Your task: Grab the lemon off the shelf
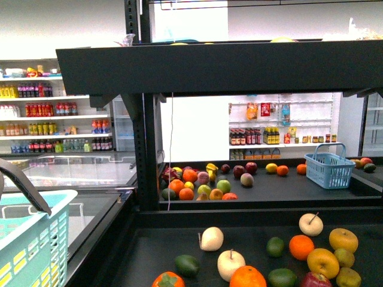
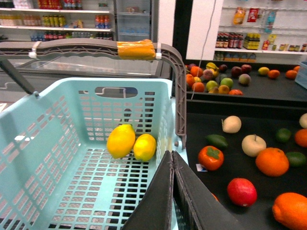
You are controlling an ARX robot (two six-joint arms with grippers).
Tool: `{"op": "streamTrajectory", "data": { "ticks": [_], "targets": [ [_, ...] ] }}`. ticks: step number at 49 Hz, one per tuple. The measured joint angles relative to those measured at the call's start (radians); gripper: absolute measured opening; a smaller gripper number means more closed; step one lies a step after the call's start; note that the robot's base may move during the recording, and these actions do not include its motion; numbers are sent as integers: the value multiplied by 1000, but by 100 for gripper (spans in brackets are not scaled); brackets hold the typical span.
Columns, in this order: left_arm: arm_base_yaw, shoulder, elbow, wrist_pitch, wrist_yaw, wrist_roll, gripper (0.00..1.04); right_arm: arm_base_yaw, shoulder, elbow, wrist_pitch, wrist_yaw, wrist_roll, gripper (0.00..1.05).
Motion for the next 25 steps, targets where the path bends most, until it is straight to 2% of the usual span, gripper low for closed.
{"op": "streamTrajectory", "data": {
  "ticks": [19,25],
  "targets": [
    [2,-119,-73,-42,0,0,2,0,0,0,0,0,0,97],
    [2,-243,-82,-181,0,0,2,0,0,0,0,0,0,97]
  ]
}}
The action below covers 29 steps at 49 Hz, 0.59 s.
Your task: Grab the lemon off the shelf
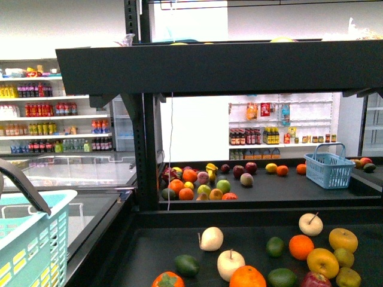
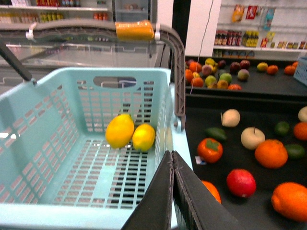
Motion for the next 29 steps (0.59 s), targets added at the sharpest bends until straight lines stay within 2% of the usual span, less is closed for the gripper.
{"op": "streamTrajectory", "data": {
  "ticks": [27,29],
  "targets": [
    [0,-66,-36,-8,0,0,2,0,0,0,0,-2,0,97],
    [0,-66,-36,-8,0,0,8,0,0,0,0,-2,0,97]
  ]
}}
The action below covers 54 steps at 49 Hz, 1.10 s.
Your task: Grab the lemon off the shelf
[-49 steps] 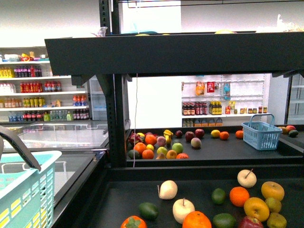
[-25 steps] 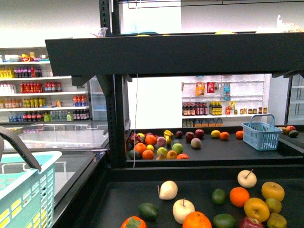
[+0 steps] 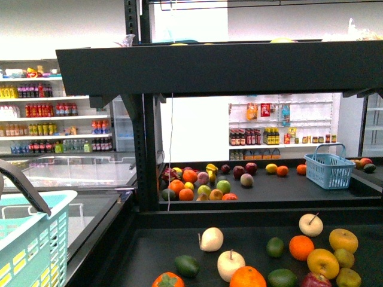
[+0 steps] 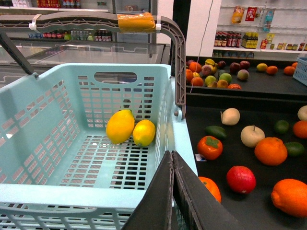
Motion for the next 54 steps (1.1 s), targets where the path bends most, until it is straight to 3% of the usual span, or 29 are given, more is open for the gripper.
{"op": "streamTrajectory", "data": {
  "ticks": [7,23,54],
  "targets": [
    [0,0,0,0,0,0,39,0,0,0,0,0,0,97],
    [0,0,0,0,0,0,98,0,0,0,0,0,0,97],
    [0,0,0,0,0,2,97,0,0,0,0,0,0,97]
  ]
}}
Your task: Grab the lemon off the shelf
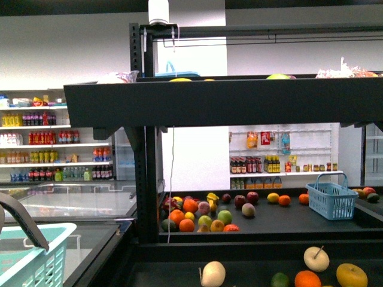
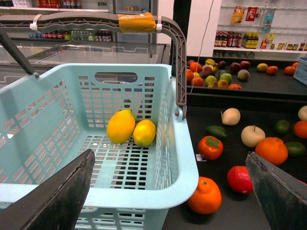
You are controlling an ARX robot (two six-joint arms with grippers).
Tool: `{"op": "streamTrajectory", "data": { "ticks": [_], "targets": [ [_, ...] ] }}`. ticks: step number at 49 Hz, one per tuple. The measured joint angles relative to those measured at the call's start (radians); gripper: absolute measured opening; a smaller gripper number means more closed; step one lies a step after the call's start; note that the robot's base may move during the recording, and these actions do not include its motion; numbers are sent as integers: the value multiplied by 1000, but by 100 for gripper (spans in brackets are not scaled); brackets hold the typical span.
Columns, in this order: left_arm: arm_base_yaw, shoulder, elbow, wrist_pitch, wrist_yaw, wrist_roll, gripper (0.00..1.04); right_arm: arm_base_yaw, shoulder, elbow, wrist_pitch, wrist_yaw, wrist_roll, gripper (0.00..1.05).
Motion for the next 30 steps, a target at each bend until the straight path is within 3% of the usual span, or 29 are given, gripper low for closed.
{"op": "streamTrajectory", "data": {
  "ticks": [30],
  "targets": [
    [0,0,0,0,0,0,97,0,0,0,0,0,0,97]
  ]
}}
